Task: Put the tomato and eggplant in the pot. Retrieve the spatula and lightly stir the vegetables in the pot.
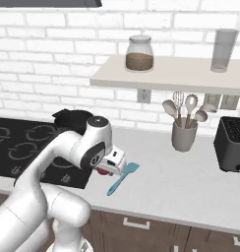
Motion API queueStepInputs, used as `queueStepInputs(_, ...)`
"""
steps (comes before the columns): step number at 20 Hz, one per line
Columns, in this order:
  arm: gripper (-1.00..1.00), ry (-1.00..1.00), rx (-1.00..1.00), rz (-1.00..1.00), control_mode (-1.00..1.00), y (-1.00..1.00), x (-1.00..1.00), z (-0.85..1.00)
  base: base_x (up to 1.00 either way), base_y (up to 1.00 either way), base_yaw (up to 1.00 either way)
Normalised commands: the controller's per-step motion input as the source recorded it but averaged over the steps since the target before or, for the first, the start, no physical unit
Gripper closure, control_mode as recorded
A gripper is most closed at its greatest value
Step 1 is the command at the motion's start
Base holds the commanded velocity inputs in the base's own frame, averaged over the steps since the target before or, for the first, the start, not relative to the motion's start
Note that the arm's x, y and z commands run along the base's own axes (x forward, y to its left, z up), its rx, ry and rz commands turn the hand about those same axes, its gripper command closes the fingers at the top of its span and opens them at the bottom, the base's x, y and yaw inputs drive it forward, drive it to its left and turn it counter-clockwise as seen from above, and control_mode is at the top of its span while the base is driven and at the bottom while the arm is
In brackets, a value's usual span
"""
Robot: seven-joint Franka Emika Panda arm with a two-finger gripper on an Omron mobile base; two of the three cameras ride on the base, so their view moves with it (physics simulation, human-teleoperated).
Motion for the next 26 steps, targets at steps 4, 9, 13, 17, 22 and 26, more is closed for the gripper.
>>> queueStepInputs(4, 1.00, 0.01, 0.00, 0.14, -1.00, 0.88, 0.02, 0.89, 0.00, 0.00, 0.00)
queueStepInputs(9, 1.00, 0.05, -0.01, 0.20, -1.00, 0.86, 0.23, 0.91, 0.00, 0.00, 0.00)
queueStepInputs(13, 1.00, 0.08, -0.05, 0.21, -1.00, 0.81, 0.36, 1.00, 0.00, 0.00, 0.00)
queueStepInputs(17, 1.00, 0.09, -0.03, 0.18, -1.00, 0.67, 0.61, 0.82, 0.00, 0.00, 0.00)
queueStepInputs(22, 1.00, 0.05, 0.00, 0.13, -1.00, 0.34, 0.84, 0.25, 0.00, 0.00, 0.00)
queueStepInputs(26, 1.00, 0.00, 0.00, 0.05, -1.00, 0.35, 0.78, -0.07, 0.00, 0.00, 0.00)
